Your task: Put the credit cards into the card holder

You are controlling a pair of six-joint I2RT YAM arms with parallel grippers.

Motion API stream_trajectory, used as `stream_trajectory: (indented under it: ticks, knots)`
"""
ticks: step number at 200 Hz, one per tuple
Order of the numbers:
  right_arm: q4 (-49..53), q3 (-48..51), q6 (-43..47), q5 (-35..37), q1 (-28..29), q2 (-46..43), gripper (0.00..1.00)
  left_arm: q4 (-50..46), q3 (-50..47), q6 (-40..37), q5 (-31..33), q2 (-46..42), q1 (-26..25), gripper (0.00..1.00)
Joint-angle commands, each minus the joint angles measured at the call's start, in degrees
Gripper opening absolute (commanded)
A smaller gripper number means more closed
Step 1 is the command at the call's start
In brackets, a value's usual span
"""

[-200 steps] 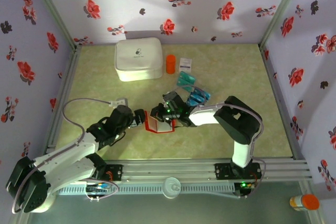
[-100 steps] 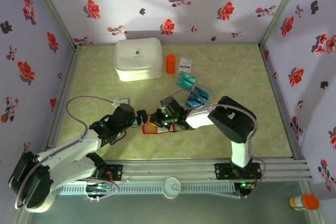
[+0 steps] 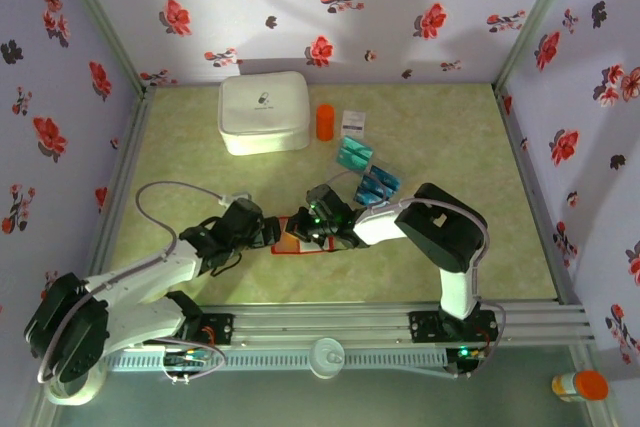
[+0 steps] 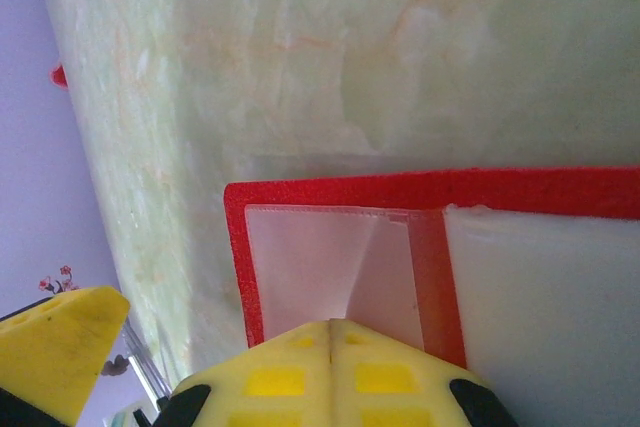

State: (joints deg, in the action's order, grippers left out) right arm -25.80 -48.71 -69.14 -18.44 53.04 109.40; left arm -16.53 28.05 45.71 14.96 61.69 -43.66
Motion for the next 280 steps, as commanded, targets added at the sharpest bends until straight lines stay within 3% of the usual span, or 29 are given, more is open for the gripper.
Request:
stream_trajectory:
  ticks: [1, 91, 160, 186, 235, 280]
  knots:
    - [0.69, -0.86, -0.83, 2.00, -0.10, -0.24, 0.00, 0.94, -0.59, -1.27, -0.28, 1.59, -0.87, 1.00]
    - [-0.21, -0.71, -1.80, 3.03, -0.49, -1.90, 0.00, 4.27, -1.86, -1.96, 0.06, 7.61, -2.04, 1.00]
    - [3.20, 0.01, 0.94, 3.23, -3.57, -9.48, 0.01, 4.08, -1.26, -3.17, 0.50, 11.43, -2.06, 1.00]
    - [14.28, -0.40, 8.40, 4.85, -6.40, -15.84, 0.06, 2.82, -0.20, -3.86, 1.70, 11.73, -2.04, 1.00]
    - [48.83, -8.64, 32.95, 16.68, -12.57, -25.09, 0.37, 2.64, 0.86, -5.25, 1.89, 14.19, -2.04, 1.00]
    - [63.98, -14.97, 50.21, 25.22, -16.62, -24.22, 0.42, 3.02, 0.68, -5.13, 1.95, 14.74, -2.04, 1.00]
